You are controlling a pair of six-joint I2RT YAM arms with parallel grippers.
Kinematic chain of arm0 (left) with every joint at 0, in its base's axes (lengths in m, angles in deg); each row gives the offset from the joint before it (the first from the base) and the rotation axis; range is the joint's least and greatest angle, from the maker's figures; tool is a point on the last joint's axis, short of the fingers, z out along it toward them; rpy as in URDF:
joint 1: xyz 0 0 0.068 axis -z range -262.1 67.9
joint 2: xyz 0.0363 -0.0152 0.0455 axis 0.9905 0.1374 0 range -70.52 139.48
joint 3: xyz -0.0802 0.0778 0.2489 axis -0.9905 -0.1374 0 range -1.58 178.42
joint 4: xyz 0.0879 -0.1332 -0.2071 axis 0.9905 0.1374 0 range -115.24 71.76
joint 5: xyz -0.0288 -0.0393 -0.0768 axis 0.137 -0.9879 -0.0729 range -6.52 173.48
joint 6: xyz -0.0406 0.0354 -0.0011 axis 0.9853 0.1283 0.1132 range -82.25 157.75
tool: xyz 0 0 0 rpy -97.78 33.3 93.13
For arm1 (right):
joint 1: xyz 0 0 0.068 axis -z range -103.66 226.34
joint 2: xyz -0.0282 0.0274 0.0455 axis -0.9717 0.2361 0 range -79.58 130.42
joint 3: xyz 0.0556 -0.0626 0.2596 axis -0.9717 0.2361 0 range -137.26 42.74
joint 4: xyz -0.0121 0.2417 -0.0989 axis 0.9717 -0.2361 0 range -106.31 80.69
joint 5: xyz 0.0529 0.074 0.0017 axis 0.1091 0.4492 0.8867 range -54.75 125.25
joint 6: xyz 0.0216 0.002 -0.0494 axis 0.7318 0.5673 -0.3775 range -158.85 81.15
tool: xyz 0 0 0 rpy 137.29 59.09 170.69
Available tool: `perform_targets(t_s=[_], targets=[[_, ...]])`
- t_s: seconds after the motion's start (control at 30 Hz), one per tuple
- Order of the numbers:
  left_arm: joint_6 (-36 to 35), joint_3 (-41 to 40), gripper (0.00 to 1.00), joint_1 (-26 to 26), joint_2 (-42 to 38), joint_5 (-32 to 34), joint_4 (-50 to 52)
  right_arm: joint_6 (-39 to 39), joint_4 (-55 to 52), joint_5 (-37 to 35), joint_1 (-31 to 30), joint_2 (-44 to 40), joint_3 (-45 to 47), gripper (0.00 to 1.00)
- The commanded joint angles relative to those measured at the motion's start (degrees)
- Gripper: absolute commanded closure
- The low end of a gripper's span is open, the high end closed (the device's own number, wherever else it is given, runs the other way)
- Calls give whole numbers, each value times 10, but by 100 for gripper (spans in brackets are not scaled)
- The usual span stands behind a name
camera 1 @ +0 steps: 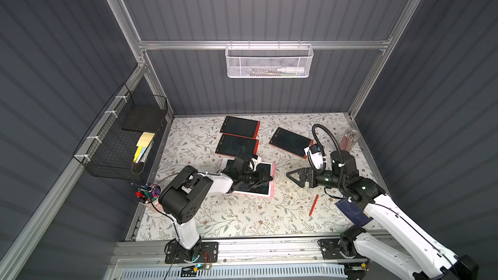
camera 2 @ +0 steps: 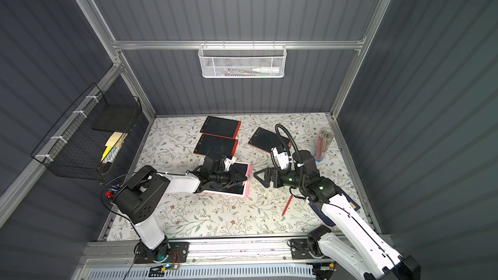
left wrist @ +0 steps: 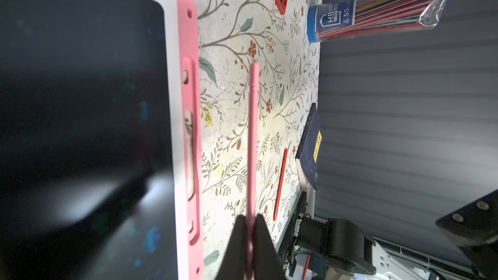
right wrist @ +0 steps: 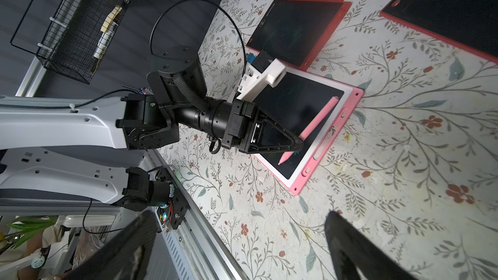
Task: Place the stylus back onto the writing tablet
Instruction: Place the stylus on the writing tablet.
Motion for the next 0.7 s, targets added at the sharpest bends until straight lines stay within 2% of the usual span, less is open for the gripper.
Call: perform_targets(t_s=[0.0, 0.67], targets=[[21, -13, 95, 8, -1, 9, -22, -1, 9, -4, 1, -8, 7, 3], [77, -31, 97, 20, -2, 44, -59, 0, 10, -2, 1, -12, 9, 3]])
